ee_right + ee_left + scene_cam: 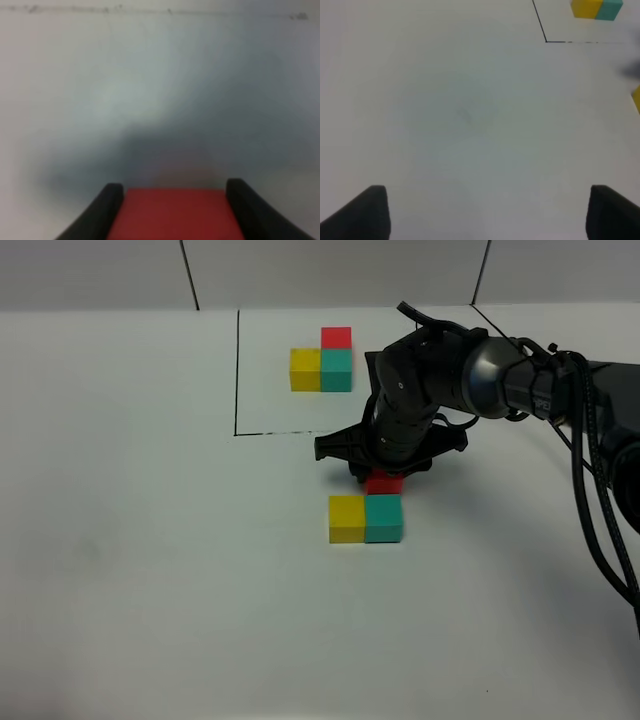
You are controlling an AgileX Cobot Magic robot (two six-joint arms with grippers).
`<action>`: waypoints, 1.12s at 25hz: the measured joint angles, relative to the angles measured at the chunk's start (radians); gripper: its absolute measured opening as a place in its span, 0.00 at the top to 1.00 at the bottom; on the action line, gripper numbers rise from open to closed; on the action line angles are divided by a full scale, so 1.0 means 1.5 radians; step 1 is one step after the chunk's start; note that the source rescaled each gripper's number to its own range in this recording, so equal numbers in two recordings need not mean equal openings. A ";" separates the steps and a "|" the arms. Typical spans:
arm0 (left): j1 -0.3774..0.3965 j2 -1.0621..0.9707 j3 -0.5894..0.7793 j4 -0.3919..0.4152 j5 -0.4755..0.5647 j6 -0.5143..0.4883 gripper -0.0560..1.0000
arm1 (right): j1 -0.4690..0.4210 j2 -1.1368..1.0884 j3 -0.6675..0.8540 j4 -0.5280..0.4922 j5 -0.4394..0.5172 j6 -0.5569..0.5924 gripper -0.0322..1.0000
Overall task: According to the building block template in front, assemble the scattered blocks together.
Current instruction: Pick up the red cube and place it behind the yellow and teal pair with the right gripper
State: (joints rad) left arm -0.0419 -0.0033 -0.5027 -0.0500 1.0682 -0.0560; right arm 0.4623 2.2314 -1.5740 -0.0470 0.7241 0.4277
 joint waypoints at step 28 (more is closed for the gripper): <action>0.000 0.000 0.000 0.000 0.000 -0.001 0.11 | 0.009 -0.005 0.038 -0.006 -0.045 0.022 0.95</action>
State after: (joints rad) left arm -0.0419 -0.0033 -0.5027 -0.0500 1.0682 -0.0569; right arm 0.4762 2.2246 -1.5167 -0.0564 0.6566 0.4604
